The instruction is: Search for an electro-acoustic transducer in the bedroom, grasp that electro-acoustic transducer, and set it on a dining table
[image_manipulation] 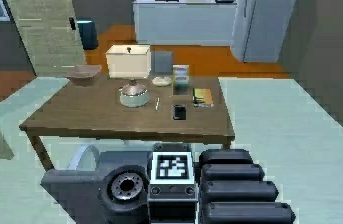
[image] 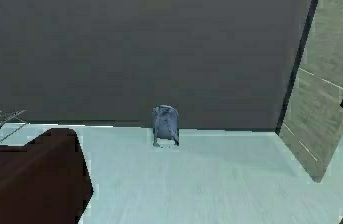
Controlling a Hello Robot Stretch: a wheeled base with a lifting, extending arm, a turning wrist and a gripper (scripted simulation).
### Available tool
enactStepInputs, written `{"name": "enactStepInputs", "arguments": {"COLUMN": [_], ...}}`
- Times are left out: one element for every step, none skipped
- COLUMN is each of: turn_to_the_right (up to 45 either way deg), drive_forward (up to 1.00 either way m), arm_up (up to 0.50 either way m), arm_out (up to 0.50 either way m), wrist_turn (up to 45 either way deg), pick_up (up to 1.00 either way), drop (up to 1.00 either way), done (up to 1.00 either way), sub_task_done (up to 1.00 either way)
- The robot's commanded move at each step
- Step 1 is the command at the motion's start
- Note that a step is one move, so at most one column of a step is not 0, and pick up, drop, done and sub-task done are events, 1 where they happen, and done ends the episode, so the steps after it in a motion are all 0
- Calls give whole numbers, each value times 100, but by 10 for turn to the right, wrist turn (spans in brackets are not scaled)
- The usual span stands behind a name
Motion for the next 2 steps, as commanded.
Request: {"name": "enactStepInputs", "arguments": {"turn_to_the_right": [0, 450], "drive_forward": [70, 0], "arm_up": [0, 0], "arm_out": [0, 0], "wrist_turn": [0, 0], "pick_up": [0, 0], "drop": [0, 0], "done": [0, 0], "sub_task_done": [0, 0]}}
